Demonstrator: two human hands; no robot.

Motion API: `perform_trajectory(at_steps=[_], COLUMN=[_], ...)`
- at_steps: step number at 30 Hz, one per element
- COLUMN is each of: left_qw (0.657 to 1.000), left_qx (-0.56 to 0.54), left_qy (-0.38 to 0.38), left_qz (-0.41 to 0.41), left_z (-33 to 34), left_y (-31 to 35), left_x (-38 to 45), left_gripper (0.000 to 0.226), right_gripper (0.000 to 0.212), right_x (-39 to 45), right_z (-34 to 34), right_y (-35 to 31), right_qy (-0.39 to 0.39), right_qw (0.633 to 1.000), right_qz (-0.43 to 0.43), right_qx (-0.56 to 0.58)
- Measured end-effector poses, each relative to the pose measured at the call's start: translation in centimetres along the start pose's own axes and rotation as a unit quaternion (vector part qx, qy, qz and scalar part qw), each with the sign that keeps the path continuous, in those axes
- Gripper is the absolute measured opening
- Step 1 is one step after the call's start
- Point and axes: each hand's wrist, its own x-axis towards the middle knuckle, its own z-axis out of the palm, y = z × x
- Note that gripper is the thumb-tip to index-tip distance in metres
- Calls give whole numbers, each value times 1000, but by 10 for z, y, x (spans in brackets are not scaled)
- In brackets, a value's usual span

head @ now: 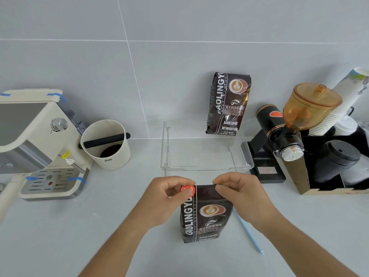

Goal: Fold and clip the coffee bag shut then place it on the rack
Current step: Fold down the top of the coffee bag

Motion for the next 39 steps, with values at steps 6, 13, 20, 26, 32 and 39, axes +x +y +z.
perform_trajectory(at_steps=[6, 13, 20, 26, 32, 39], left_qw=[982, 961, 986, 986, 984, 987], left_qx=[182, 260, 163, 156, 168, 154], left_qy=[-35, -71, -37, -47, -42, -30], left_qz=[30, 52, 29, 40, 36, 36], left_z=[7, 4, 4, -1, 0, 5], left_y=[-6, -13, -12, -10, -11, -18], left_x=[-5, -5, -3, 1, 2, -7], left_gripper=[36, 25, 11, 15, 27, 11], right_gripper=[23, 20, 14, 21, 23, 24], right_x=[11, 5, -2, -1, -3, 9], right_z=[-4, -20, -23, -35, -50, -87], right_y=[1, 10, 29, 42, 44, 111], right_qy=[-78, -187, -140, -102, -95, 41], right_qw=[990, 971, 914, 936, 960, 958], right_qz=[104, 26, -232, -212, -168, -2], right_qx=[46, -149, -302, -261, -204, -285])
